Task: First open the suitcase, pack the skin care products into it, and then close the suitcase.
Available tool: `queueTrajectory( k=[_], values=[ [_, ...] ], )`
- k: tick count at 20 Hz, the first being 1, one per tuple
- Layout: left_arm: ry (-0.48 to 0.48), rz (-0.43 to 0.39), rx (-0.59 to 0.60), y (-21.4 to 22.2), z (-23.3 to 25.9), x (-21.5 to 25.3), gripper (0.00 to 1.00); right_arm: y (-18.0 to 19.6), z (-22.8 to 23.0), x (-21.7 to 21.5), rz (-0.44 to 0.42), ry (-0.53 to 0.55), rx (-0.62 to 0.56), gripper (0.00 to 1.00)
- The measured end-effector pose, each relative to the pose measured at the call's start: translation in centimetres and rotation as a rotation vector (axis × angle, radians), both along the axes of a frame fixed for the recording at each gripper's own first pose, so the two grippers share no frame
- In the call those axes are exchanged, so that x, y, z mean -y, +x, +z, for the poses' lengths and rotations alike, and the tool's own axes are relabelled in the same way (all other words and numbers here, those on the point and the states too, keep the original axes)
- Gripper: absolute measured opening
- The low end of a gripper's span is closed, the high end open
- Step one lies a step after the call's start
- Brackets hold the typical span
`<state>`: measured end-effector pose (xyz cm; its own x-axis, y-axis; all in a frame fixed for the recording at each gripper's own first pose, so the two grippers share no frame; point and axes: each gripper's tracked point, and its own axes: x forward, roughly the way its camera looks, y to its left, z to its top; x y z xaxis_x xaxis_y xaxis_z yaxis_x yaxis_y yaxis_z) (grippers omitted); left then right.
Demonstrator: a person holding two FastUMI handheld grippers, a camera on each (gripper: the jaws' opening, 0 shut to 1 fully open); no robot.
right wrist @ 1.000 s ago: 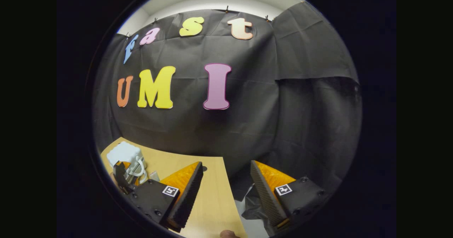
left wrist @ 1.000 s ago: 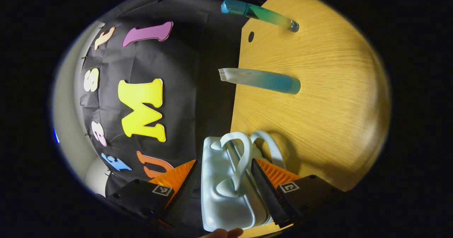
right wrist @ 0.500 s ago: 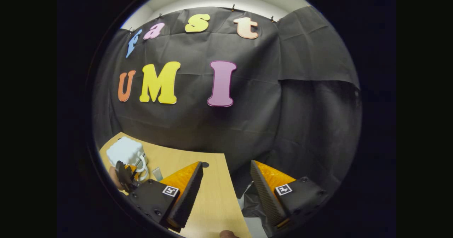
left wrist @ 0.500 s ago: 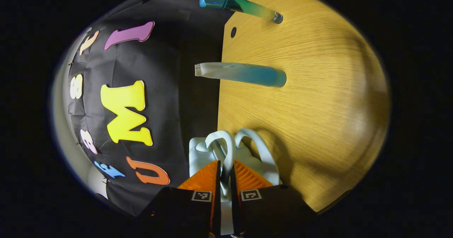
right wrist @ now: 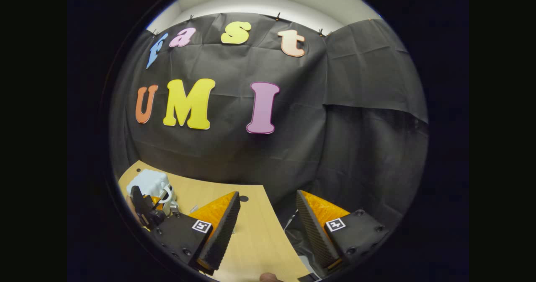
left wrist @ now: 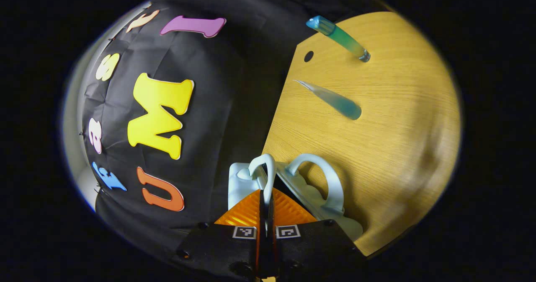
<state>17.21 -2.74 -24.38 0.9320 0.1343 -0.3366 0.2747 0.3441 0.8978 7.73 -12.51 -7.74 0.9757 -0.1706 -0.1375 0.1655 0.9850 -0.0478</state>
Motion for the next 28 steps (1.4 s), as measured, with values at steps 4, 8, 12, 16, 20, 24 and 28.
queueTrajectory(
  k=[4, 8, 12, 16, 20, 24, 28],
  values=[
    [-0.183, 0.011, 0.082, -2.3, 6.8, -3.8, 0.03, -0.7, 2.6, -5.5, 0.009, 0.001, 0.043, 0.8],
    [-0.291, 0.048, 0.152, -3.3, 11.5, -10.3, 0.03, -0.8, 3.9, -10.0, 0.014, 0.009, 0.061, 0.8],
    [-0.339, 0.086, 0.225, -3.1, 14.3, -18.5, 0.03, -0.9, 5.4, -15.6, 0.042, 0.023, 0.085, 0.8],
    [-0.359, 0.072, 0.275, -2.1, 14.6, -24.4, 0.03, -1.1, 6.7, -19.3, 0.05, -0.009, 0.109, 0.8],
    [-0.393, 0.09, 0.29, -0.9, 13.3, -30.7, 0.02, -1.5, 7.2, -21.9, 0.06, -0.032, 0.101, 0.8],
    [-0.367, 0.123, 0.257, 0.7, 10.3, -36.6, 0.03, -2.2, 7.4, -23.8, 0.074, -0.04, 0.097, 0.8],
    [-0.466, 0.242, 0.153, 0.6, 4.2, -42.8, 0.03, -2.7, 6.7, -24.6, 0.076, -0.063, 0.064, 0.8]
  ],
)
